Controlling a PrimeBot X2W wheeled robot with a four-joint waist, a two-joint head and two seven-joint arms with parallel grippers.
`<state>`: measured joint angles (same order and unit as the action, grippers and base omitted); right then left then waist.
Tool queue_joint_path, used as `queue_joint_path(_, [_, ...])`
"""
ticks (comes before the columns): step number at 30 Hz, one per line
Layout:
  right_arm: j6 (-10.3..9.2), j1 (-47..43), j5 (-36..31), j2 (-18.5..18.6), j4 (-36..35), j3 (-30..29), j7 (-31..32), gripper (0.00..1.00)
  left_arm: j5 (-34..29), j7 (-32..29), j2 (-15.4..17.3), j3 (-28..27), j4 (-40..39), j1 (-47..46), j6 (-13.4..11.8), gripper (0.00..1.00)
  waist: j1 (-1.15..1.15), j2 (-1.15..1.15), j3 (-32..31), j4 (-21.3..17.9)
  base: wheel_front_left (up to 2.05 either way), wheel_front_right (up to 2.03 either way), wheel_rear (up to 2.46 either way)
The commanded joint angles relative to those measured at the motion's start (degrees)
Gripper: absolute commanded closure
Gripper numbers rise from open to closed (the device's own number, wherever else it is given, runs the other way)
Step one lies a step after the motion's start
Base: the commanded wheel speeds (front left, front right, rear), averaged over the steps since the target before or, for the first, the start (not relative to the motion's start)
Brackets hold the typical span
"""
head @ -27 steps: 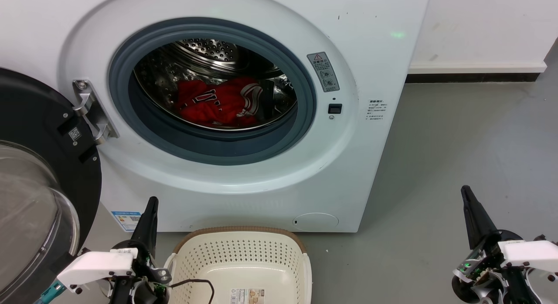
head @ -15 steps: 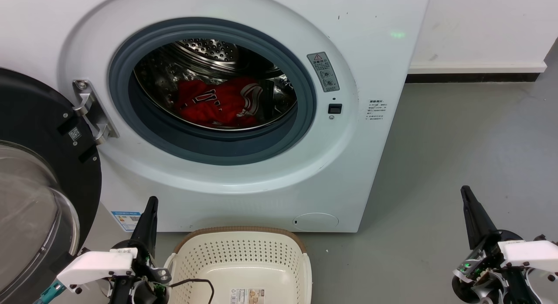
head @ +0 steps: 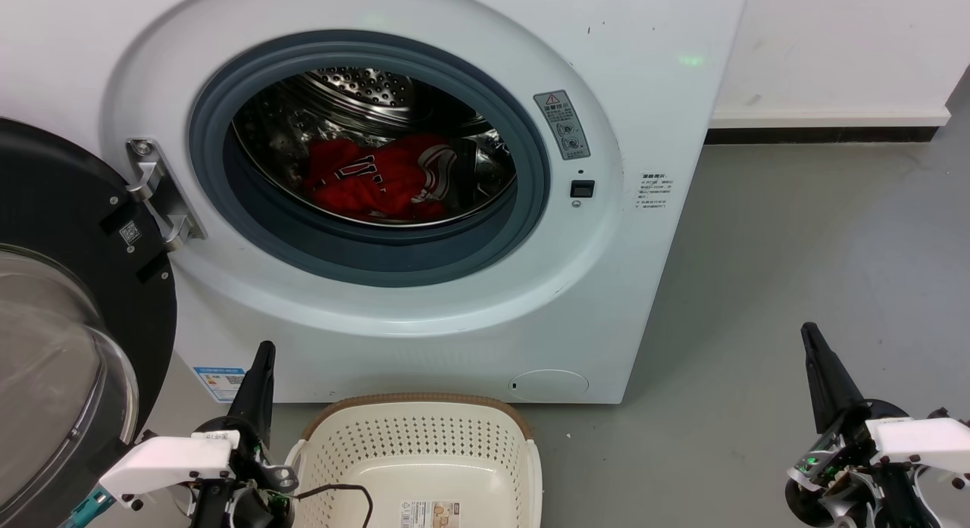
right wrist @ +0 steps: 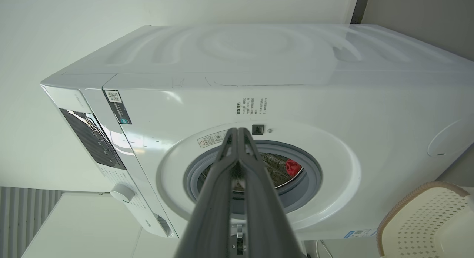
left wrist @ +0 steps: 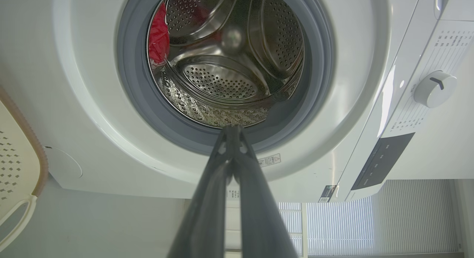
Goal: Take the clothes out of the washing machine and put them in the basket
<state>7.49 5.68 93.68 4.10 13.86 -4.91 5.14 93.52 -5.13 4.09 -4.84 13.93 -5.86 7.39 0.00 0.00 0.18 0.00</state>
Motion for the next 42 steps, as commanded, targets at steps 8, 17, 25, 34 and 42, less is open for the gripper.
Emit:
queue_joint_path(8, [0.0,0.75,-0.5,-0.2,0.14,-0.22,0.36,1.0,-0.31,-0.22,-0.15,-0.31,0.06,-0.42,0.18,1.0,0.0,0.0,0.0,0.0,0.0,0.0,0.0])
queue_joint_path(17, [0.0,-0.4,-0.4,-0.33,0.71,-0.12,0.14,0.0,-0.07,-0.22,-0.44,-0.21,0.76,0.42,-0.03,0.0,0.0,0.0,0.0,0.0,0.0,0.0,0.0])
queue_joint_path(25, [0.0,-1.66,-2.46,-0.41,-1.34,0.5,-2.08,0.0,-1.82,2.05,-0.51,2.39,-0.11,0.04,-0.02,0.0,0.0,0.0,0.01,-0.03,0.0,0.0,0.0])
queue_joint_path(34, [0.0,-3.02,-10.87,-0.4,-3.75,0.7,-4.39,0.0,-10.37,4.33,-0.58,2.78,-2.43,-0.27,0.0,0.0,0.0,0.0,-0.1,-0.02,0.0,0.0,0.0])
queue_joint_path(42, [0.0,-4.52,-24.26,-0.48,-6.03,0.4,-6.24,0.0,-21.27,6.17,-0.65,3.14,-3.57,-0.1,-0.26,0.0,0.0,0.0,-0.3,0.17,0.0,0.0,0.0])
